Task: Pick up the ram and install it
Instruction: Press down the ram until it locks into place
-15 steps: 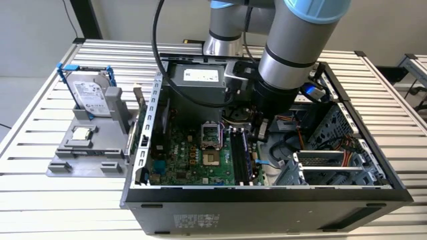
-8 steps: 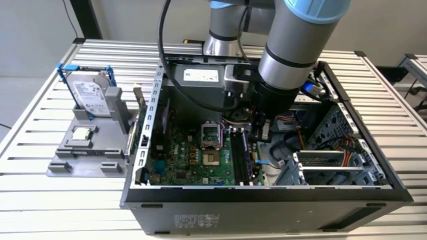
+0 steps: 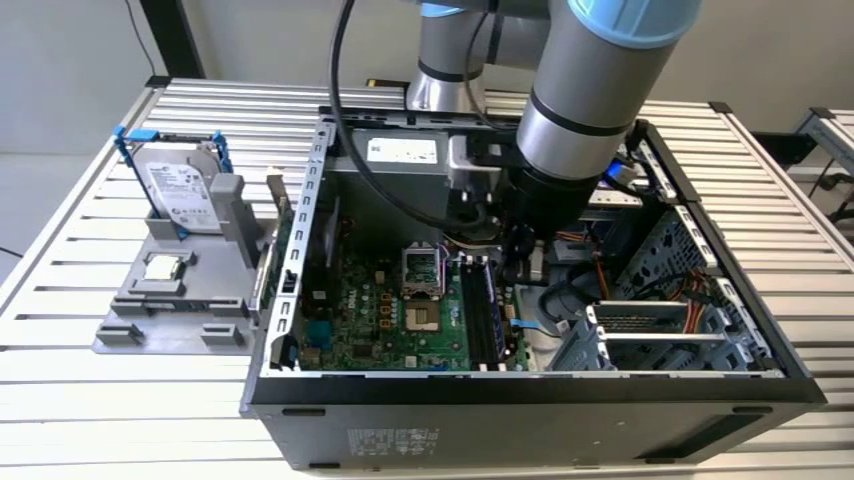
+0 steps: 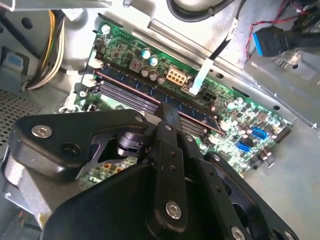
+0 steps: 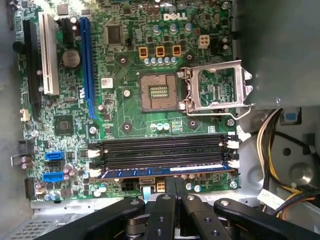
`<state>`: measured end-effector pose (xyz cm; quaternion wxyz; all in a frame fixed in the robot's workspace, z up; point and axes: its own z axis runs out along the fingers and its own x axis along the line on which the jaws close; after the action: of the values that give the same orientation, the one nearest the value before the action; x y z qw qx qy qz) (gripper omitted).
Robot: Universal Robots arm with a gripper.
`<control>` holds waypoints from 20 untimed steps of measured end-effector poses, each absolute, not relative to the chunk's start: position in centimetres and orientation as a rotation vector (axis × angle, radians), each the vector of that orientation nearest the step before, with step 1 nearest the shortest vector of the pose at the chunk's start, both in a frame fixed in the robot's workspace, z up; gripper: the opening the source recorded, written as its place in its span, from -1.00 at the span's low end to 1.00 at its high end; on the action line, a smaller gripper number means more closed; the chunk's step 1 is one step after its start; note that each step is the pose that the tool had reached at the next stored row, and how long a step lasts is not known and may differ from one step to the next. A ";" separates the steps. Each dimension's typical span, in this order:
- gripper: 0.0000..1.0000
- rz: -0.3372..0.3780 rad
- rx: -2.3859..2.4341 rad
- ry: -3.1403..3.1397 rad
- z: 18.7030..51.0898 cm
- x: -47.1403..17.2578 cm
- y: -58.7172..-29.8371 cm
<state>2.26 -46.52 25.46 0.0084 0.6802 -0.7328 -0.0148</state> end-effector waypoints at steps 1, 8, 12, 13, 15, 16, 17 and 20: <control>-1.00 -0.046 2.135 -2.281 25.4 2.3 -46.5; -1.00 -0.048 2.155 -2.263 25.4 2.2 -46.5; -1.00 -0.046 2.156 -2.263 24.9 2.2 -46.5; -1.00 -0.046 2.156 -2.263 24.7 2.2 -46.5; -1.00 -0.046 2.156 -2.263 24.3 2.2 -46.5; -1.00 -0.046 2.156 -2.263 24.1 2.2 -46.5; -1.00 -0.046 2.156 -2.263 23.9 2.1 -46.5; -1.00 -0.045 2.156 -2.264 23.5 2.0 -46.5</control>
<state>1.97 -46.48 23.50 0.0076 0.6896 -0.7240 -0.0145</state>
